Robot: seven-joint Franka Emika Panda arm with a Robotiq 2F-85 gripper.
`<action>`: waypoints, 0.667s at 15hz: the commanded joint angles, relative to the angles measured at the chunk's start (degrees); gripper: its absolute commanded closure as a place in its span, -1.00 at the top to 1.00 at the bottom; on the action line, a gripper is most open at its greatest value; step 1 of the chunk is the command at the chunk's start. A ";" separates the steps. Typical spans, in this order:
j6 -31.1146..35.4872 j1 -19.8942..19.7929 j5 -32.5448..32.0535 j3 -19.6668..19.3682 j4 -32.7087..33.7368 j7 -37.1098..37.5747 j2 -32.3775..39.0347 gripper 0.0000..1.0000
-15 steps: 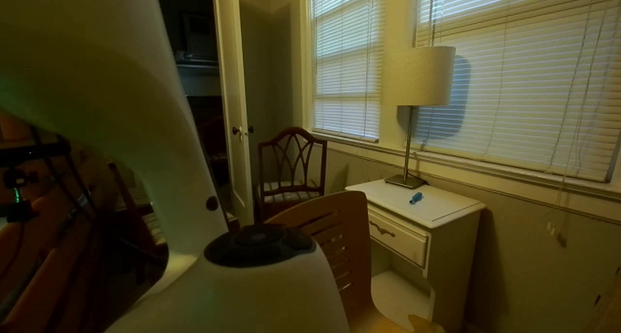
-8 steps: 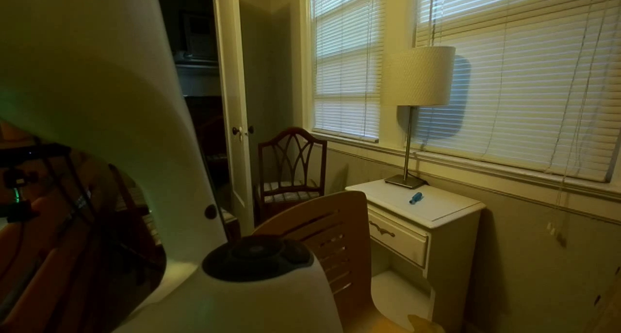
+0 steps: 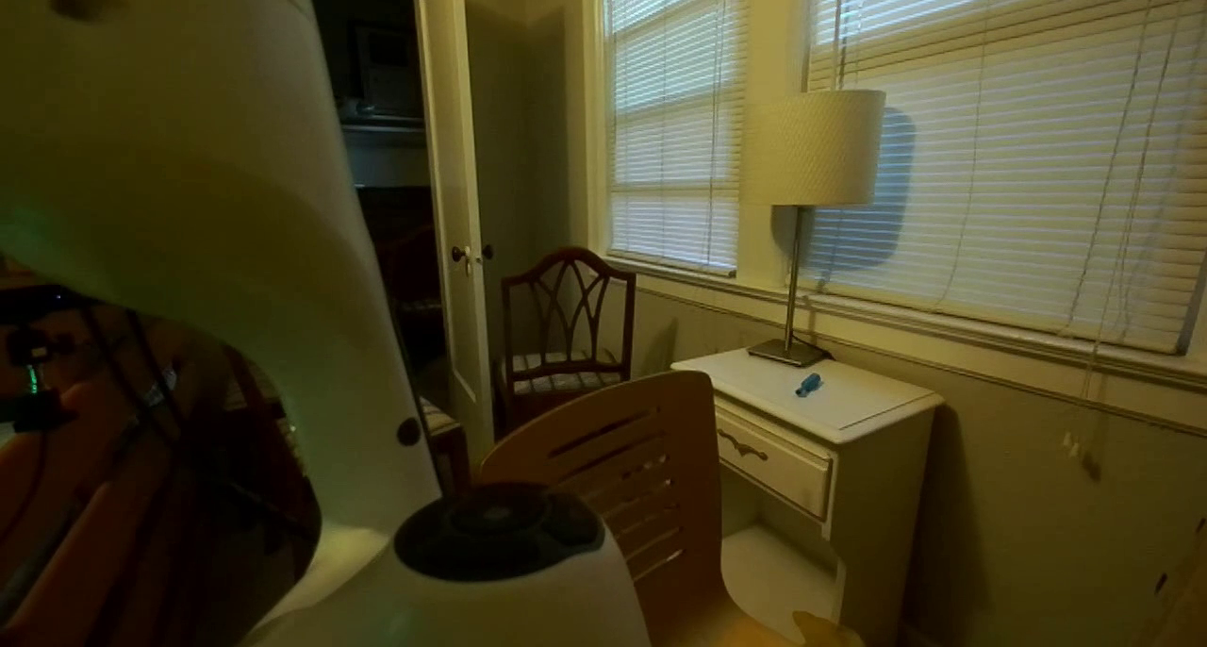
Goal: Open the topmost drawer on the right.
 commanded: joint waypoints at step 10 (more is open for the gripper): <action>-0.04 -0.37 1.66 0.91 1.65 -0.12 1.75 0.47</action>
